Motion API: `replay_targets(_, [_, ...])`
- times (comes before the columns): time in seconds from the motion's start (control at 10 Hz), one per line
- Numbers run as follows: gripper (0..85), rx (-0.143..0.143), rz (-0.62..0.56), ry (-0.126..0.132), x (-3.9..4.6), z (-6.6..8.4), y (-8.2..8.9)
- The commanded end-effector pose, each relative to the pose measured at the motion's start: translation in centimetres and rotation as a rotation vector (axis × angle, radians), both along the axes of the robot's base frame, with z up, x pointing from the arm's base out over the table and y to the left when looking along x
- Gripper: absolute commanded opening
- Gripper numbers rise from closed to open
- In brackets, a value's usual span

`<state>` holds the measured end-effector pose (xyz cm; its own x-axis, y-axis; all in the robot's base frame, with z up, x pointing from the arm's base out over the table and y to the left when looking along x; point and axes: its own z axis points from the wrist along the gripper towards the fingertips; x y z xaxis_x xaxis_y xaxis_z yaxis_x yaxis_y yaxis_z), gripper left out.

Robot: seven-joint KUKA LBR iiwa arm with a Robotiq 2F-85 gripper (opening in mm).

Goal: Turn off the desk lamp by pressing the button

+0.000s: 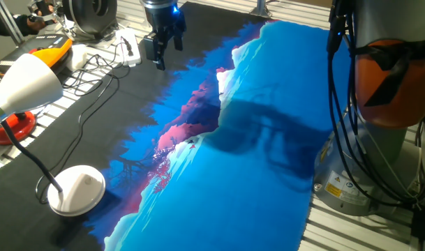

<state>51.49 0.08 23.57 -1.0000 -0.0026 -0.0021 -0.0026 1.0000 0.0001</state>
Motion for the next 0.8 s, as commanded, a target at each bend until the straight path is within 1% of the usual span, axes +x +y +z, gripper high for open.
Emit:
replay_targets(0.0, [0.0, -0.010, -0.137, 0.117, 0.00, 0.03, -0.02])
replay_targets(0.7, [0.0, -0.011, -0.128, 0.120, 0.00, 0.02, -0.01])
